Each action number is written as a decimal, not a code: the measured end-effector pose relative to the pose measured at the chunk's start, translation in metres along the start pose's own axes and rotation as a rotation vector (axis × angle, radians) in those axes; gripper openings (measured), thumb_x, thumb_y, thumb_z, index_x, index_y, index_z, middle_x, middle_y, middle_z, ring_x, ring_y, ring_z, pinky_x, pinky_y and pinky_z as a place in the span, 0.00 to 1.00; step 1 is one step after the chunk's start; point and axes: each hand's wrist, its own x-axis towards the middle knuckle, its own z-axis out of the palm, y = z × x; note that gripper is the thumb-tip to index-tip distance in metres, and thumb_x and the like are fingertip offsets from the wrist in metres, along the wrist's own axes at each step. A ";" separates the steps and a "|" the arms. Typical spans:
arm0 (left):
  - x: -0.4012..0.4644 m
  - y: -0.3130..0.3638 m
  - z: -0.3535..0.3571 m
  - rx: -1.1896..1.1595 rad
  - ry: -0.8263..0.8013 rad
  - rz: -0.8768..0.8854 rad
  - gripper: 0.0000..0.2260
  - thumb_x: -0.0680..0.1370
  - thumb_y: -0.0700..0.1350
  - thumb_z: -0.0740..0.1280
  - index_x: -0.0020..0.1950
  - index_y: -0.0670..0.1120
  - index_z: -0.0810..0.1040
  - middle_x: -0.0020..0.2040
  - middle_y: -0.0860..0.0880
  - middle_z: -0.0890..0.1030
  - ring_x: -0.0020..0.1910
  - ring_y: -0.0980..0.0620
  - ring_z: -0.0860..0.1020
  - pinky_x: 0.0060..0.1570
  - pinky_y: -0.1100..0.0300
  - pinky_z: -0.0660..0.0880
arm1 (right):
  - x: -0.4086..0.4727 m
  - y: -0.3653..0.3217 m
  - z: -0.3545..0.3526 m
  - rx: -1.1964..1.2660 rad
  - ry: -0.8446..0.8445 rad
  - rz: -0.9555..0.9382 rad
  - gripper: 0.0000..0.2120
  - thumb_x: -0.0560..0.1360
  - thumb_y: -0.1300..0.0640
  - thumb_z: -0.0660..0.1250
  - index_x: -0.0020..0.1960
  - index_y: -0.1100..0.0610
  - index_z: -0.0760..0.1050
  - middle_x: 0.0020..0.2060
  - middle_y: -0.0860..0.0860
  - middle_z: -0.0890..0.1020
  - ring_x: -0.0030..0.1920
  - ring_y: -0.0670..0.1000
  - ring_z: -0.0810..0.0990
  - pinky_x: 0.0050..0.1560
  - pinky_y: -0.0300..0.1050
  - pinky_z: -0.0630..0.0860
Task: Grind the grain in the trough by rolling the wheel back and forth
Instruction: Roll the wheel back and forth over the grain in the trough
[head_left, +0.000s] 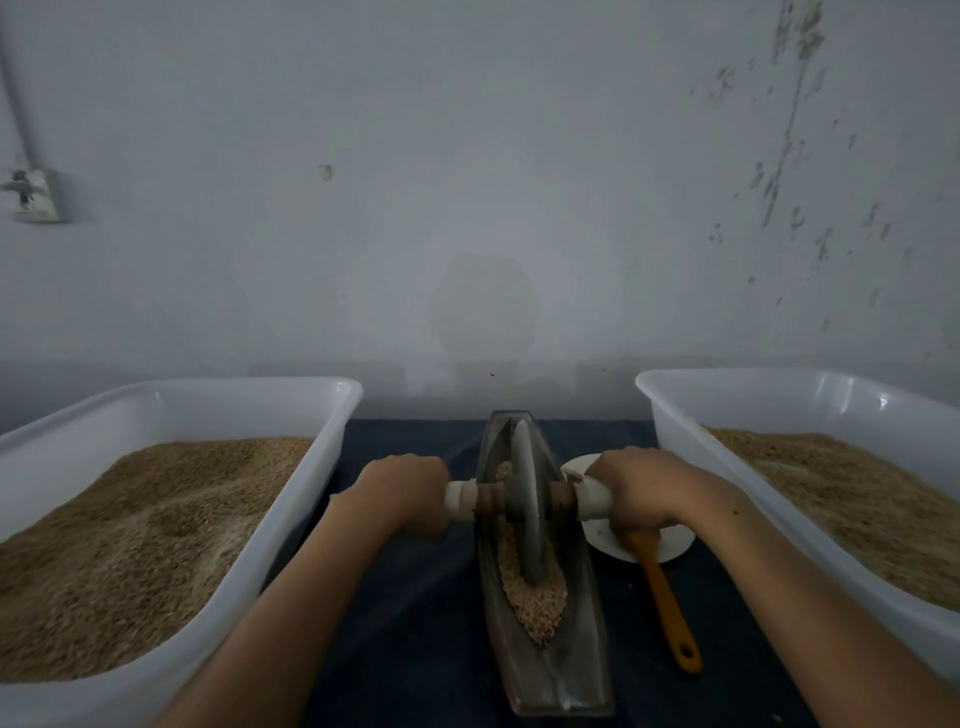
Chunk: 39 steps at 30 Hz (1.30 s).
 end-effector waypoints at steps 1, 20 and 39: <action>0.000 0.000 0.001 -0.003 0.016 -0.002 0.13 0.72 0.48 0.71 0.54 0.48 0.76 0.42 0.52 0.75 0.44 0.52 0.75 0.47 0.57 0.72 | 0.001 0.000 0.001 -0.013 0.028 -0.002 0.11 0.73 0.56 0.69 0.54 0.51 0.74 0.40 0.47 0.76 0.43 0.48 0.76 0.40 0.40 0.70; 0.001 -0.002 -0.001 -0.053 -0.087 -0.028 0.15 0.72 0.48 0.72 0.56 0.46 0.75 0.45 0.50 0.77 0.45 0.51 0.77 0.49 0.57 0.74 | -0.001 -0.004 -0.004 -0.039 0.038 -0.003 0.14 0.73 0.57 0.68 0.58 0.52 0.75 0.45 0.49 0.78 0.45 0.49 0.78 0.44 0.42 0.73; -0.003 0.002 0.002 0.044 0.110 -0.023 0.12 0.73 0.48 0.70 0.55 0.47 0.75 0.45 0.50 0.77 0.45 0.51 0.76 0.46 0.57 0.73 | 0.002 -0.005 0.002 -0.063 0.151 0.020 0.08 0.72 0.58 0.67 0.47 0.50 0.70 0.40 0.47 0.75 0.42 0.49 0.74 0.43 0.43 0.71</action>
